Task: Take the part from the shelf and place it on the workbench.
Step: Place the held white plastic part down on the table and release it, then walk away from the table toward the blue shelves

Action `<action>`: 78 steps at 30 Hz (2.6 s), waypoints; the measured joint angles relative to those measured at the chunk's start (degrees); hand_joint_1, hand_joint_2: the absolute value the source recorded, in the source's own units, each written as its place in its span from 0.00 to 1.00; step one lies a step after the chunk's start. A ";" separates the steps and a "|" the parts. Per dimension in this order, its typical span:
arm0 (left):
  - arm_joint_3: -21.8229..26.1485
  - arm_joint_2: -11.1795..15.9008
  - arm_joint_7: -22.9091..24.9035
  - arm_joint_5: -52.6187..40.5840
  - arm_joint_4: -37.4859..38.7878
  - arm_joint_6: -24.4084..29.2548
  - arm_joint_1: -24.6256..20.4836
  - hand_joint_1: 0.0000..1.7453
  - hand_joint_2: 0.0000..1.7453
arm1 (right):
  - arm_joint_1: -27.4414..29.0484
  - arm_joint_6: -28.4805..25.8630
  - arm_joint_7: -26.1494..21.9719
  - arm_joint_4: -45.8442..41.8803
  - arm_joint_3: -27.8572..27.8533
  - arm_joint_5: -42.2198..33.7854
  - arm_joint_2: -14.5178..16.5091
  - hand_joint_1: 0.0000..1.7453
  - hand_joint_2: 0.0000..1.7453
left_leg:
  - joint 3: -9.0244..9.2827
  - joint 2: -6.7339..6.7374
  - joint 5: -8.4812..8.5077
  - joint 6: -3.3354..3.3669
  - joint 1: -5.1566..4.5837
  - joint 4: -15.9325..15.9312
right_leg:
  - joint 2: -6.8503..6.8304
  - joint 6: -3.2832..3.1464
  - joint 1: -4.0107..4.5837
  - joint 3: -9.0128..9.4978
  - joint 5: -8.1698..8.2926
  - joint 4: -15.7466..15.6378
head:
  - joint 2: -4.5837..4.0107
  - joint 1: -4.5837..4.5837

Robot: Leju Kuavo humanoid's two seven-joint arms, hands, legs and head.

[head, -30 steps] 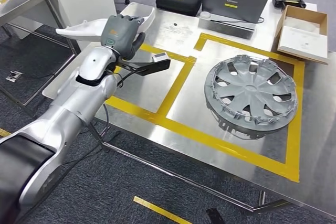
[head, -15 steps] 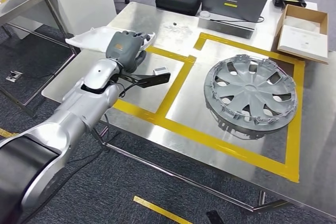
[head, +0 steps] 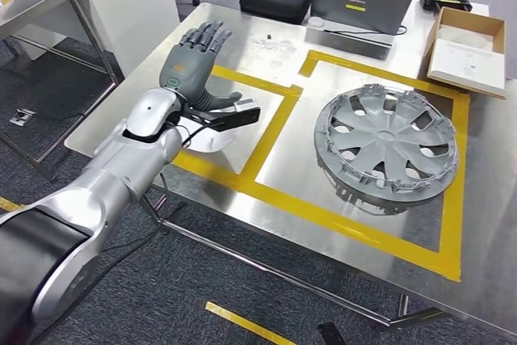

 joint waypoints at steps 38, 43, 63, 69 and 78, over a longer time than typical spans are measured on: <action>6.41 4.86 -5.67 8.92 -8.20 5.52 2.87 0.00 0.00 | -0.27 -1.92 2.50 0.53 -0.94 0.19 0.72 0.00 0.00 | -0.25 -1.25 2.14 1.95 -0.99 -2.50 | 2.99 -0.15 -0.50 -9.10 1.11 6.19 | 0.00 0.12; 7.15 5.52 -6.62 9.96 -8.79 5.77 5.18 0.00 0.00 | -0.27 -2.48 2.62 0.52 -1.47 0.12 0.47 0.00 0.00 | -0.11 2.17 1.85 1.74 -0.79 -2.41 | 0.03 1.24 -0.69 -13.99 -0.81 14.97 | 0.00 0.29; 9.84 8.78 -7.13 14.67 -22.93 8.54 15.55 0.00 0.00 | 0.04 -3.09 2.01 0.51 -1.96 0.26 0.39 0.00 0.00 | 5.86 0.52 -4.37 -0.56 -0.15 -0.73 | 0.15 -0.59 -0.36 -10.26 9.20 1.49 | 0.01 0.11; 10.55 8.93 -7.03 16.16 -24.56 8.07 16.39 0.00 0.00 | 0.47 -2.81 2.30 0.52 -1.99 0.58 0.39 0.00 0.00 | 3.49 0.98 -1.32 1.68 -0.35 -1.68 | 0.18 1.04 -0.76 -13.15 4.12 6.48 | 0.01 0.18; 11.02 8.64 -6.97 20.08 -29.00 4.13 16.18 0.00 0.00 | 0.21 -2.59 3.88 0.49 -2.09 1.34 0.21 0.00 0.00 | -2.02 1.14 3.52 1.48 -1.27 -1.43 | -0.04 -0.32 0.49 -0.89 1.18 1.78 | 0.01 0.14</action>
